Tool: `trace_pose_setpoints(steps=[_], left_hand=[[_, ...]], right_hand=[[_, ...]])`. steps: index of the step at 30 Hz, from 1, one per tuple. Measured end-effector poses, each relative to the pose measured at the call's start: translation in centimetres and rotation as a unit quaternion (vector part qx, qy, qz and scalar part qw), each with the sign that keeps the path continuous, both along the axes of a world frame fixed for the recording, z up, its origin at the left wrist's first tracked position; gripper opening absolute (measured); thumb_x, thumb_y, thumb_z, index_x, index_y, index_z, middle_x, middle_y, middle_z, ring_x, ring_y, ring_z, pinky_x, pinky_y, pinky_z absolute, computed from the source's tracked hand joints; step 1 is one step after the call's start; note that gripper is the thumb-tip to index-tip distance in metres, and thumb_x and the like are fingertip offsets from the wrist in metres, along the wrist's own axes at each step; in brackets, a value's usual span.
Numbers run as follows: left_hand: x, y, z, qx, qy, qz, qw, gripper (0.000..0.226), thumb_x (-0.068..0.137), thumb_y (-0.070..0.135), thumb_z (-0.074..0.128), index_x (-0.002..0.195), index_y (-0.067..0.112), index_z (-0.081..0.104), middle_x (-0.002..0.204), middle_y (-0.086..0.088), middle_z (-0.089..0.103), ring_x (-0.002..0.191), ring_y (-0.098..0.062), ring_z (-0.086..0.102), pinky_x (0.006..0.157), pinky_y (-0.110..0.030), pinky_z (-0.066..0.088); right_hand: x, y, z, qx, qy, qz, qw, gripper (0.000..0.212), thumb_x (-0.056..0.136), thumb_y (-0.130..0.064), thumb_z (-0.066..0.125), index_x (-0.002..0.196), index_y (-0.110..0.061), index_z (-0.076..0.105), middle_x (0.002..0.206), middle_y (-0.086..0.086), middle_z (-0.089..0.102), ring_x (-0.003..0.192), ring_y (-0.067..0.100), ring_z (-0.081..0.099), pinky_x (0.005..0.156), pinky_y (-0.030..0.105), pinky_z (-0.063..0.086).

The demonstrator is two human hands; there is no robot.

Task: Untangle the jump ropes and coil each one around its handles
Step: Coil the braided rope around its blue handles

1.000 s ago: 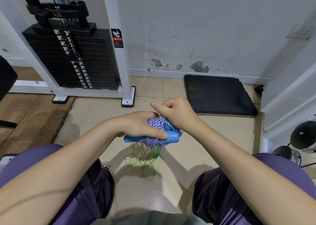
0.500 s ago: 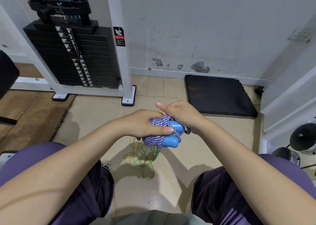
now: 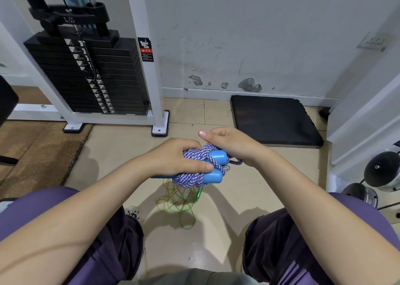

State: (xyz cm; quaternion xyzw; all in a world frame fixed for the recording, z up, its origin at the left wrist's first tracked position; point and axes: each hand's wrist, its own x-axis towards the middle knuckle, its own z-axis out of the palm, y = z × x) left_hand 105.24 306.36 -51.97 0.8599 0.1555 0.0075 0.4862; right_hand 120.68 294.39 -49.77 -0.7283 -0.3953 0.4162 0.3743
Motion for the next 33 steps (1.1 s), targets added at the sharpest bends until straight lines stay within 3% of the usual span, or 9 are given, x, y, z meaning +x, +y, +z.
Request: trace_pose_setpoints(steps=[4, 9, 13, 15, 17, 24, 27, 30, 33], left_hand=[[-0.1, 1.0, 0.0, -0.015, -0.014, 0.035, 0.999, 0.049, 0.062, 0.071, 0.071, 0.08, 0.025, 0.068, 0.072, -0.004, 0.063, 0.067, -0.01, 0.056, 0.068, -0.032, 0.045], [-0.3, 1.8, -0.1, 0.006, -0.015, 0.074, 0.997, 0.066, 0.066, 0.077, 0.062, 0.089, 0.016, 0.069, 0.081, -0.01, 0.068, 0.069, -0.014, 0.061, 0.069, -0.031, 0.045], [-0.5, 1.9, 0.1, 0.017, -0.004, 0.102, 0.995, 0.067, 0.068, 0.08, 0.052, 0.086, 0.017, 0.068, 0.071, -0.004, 0.067, 0.063, -0.018, 0.064, 0.063, -0.033, 0.047], [-0.6, 2.0, 0.3, 0.02, 0.006, 0.113, 0.993, 0.071, 0.069, 0.081, 0.049, 0.088, 0.014, 0.067, 0.072, -0.01, 0.069, 0.064, -0.027, 0.069, 0.061, -0.038, 0.053], [-0.7, 2.0, 0.6, 0.037, 0.011, 0.118, 0.992, 0.074, 0.072, 0.081, 0.047, 0.086, 0.01, 0.065, 0.071, -0.013, 0.068, 0.06, -0.026, 0.068, 0.061, -0.041, 0.054], [-0.8, 1.9, 1.4, 0.02, 0.03, 0.169, 0.985, 0.05, 0.093, 0.063, 0.048, 0.085, 0.016, 0.063, 0.061, -0.015, 0.068, 0.043, -0.03, 0.061, 0.054, -0.047, 0.055], [-0.9, 1.6, 1.9, 0.0, 0.029, 0.188, 0.982, 0.043, 0.094, 0.062, 0.047, 0.081, 0.024, 0.064, 0.062, -0.012, 0.07, 0.043, -0.03, 0.061, 0.059, -0.05, 0.056], [-0.9, 1.5, 2.3, -0.007, 0.026, 0.197, 0.98, 0.038, 0.095, 0.062, 0.046, 0.08, 0.032, 0.064, 0.064, -0.011, 0.072, 0.044, -0.03, 0.06, 0.06, -0.049, 0.057], [-0.9, 1.4, 2.4, -0.01, 0.023, 0.201, 0.979, 0.036, 0.094, 0.063, 0.046, 0.078, 0.037, 0.065, 0.065, -0.01, 0.072, 0.045, -0.032, 0.061, 0.059, -0.05, 0.057]], right_hand=[[1.0, -0.3, 0.1, 0.016, 0.028, 0.02, 0.999, 0.034, 0.094, -0.044, 0.057, 0.086, -0.011, 0.052, 0.062, 0.005, 0.053, 0.045, 0.013, 0.043, 0.045, 0.023, 0.034], [1.8, -0.4, 0.4, 0.019, 0.013, 0.027, 0.999, 0.039, 0.102, -0.046, 0.041, 0.076, -0.018, 0.046, 0.063, 0.002, 0.045, 0.048, 0.011, 0.028, 0.045, 0.02, 0.023], [2.4, -0.5, 0.4, 0.041, 0.063, -0.022, 0.997, 0.022, 0.104, -0.035, 0.041, 0.092, -0.018, 0.045, 0.068, 0.004, 0.053, 0.052, 0.014, 0.032, 0.048, 0.022, 0.02], [2.5, -0.6, 0.5, 0.058, 0.099, -0.046, 0.992, 0.017, 0.104, -0.031, 0.043, 0.093, -0.018, 0.045, 0.069, 0.007, 0.056, 0.052, 0.015, 0.033, 0.05, 0.025, 0.02], [2.4, -0.7, 0.5, 0.063, 0.137, -0.045, 0.988, 0.015, 0.104, -0.028, 0.045, 0.093, -0.017, 0.045, 0.07, 0.009, 0.055, 0.049, 0.013, 0.033, 0.052, 0.027, 0.017], [2.0, -0.7, 0.2, 0.038, 0.219, -0.015, 0.975, 0.011, 0.104, -0.022, 0.044, 0.102, -0.012, 0.048, 0.078, 0.014, 0.06, 0.051, 0.015, 0.039, 0.045, 0.021, 0.026], [2.0, -0.7, 0.0, 0.049, 0.231, -0.029, 0.971, 0.011, 0.1, -0.02, 0.051, 0.092, -0.014, 0.051, 0.08, 0.015, 0.062, 0.051, 0.017, 0.043, 0.045, 0.023, 0.029], [2.0, -0.6, 0.1, 0.069, 0.214, -0.066, 0.972, 0.022, 0.097, -0.027, 0.058, 0.081, -0.015, 0.05, 0.069, 0.009, 0.055, 0.048, 0.016, 0.04, 0.042, 0.022, 0.027], [2.2, -0.6, 0.2, 0.088, 0.193, -0.106, 0.972, 0.032, 0.099, -0.036, 0.053, 0.075, -0.016, 0.045, 0.06, 0.005, 0.047, 0.043, 0.015, 0.035, 0.04, 0.02, 0.023]])
